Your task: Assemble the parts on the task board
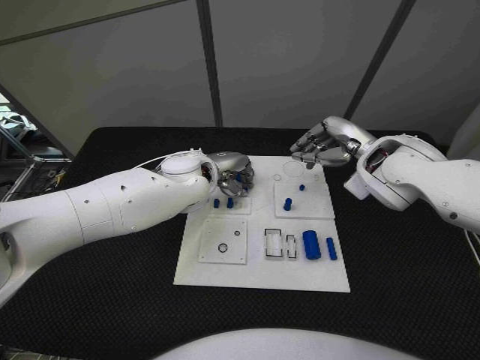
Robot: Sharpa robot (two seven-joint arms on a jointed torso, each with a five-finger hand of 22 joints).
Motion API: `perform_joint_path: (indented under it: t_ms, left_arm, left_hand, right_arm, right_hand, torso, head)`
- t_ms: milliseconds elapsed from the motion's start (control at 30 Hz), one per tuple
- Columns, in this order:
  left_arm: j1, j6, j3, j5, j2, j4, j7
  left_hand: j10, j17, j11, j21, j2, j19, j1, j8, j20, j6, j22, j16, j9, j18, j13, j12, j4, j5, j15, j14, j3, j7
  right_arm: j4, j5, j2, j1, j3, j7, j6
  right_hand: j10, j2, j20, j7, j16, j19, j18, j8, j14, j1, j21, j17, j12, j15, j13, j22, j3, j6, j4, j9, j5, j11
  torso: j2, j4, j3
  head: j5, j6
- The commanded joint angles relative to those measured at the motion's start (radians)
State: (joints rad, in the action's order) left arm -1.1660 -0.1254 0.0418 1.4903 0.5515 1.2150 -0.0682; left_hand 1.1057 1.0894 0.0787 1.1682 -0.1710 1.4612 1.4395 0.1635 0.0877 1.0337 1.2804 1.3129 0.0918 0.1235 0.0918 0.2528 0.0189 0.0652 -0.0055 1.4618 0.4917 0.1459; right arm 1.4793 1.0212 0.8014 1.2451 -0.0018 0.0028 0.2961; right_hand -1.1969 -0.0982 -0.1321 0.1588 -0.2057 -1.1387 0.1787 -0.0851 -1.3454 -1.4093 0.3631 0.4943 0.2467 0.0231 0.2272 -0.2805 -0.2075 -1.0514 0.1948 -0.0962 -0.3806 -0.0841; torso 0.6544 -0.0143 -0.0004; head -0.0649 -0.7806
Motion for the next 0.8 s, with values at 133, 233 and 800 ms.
perform_joint_path:
  t_ms: [133,233,800]
  left_arm:
    - [0.005,0.001,0.003,0.008,0.003,-0.004,-0.011]
    - [0.005,-0.014,0.003,0.008,0.004,-0.003,-0.002]
    - [0.005,-0.095,-0.009,0.005,0.027,0.027,0.047]
  left_hand:
    - [0.051,-0.005,-0.011,0.018,0.01,0.016,0.011,0.01,-0.008,0.046,0.014,0.007,0.005,-0.041,0.01,0.01,-0.022,0.002,-0.011,0.015,0.03,-0.008]
    - [0.073,-0.007,-0.017,0.025,0.015,0.018,0.016,0.015,-0.012,0.064,0.019,0.007,0.007,-0.042,0.014,0.011,-0.034,0.002,-0.015,0.014,0.041,-0.013]
    - [0.106,-0.012,-0.025,0.031,0.014,0.02,0.005,0.015,-0.02,0.094,0.026,0.01,0.011,-0.044,0.023,-0.003,-0.058,0.002,-0.023,0.014,0.062,-0.019]
  right_arm:
    - [0.003,0.002,0.0,0.002,0.001,0.007,0.002]
    - [0.004,0.002,0.0,0.002,0.001,0.007,0.003]
    - [0.006,0.002,0.002,0.002,0.001,0.011,0.007]
  right_hand:
    - [-0.004,0.003,0.0,0.004,0.004,-0.007,0.004,0.004,-0.009,-0.01,-0.005,0.001,-0.004,0.0,-0.001,0.001,-0.006,-0.005,-0.003,-0.001,-0.006,-0.001]
    - [-0.004,0.003,0.0,0.004,0.004,-0.007,0.004,0.004,-0.009,-0.01,-0.005,0.001,-0.004,0.0,-0.001,0.001,-0.006,-0.005,-0.003,-0.001,-0.006,-0.001]
    - [-0.005,0.003,0.0,0.004,0.005,-0.008,0.004,0.004,-0.01,-0.01,-0.005,0.002,-0.003,0.0,-0.002,0.001,-0.007,-0.005,-0.003,-0.001,-0.009,-0.001]
  torso:
    - [0.0,-0.0009,0.0]
    - [0.0,-0.0005,0.0001]
    - [-0.001,-0.0008,-0.0004]
  head:
    - [0.0,-0.001]
    - [0.0,-0.002]
    - [-0.002,0.0]
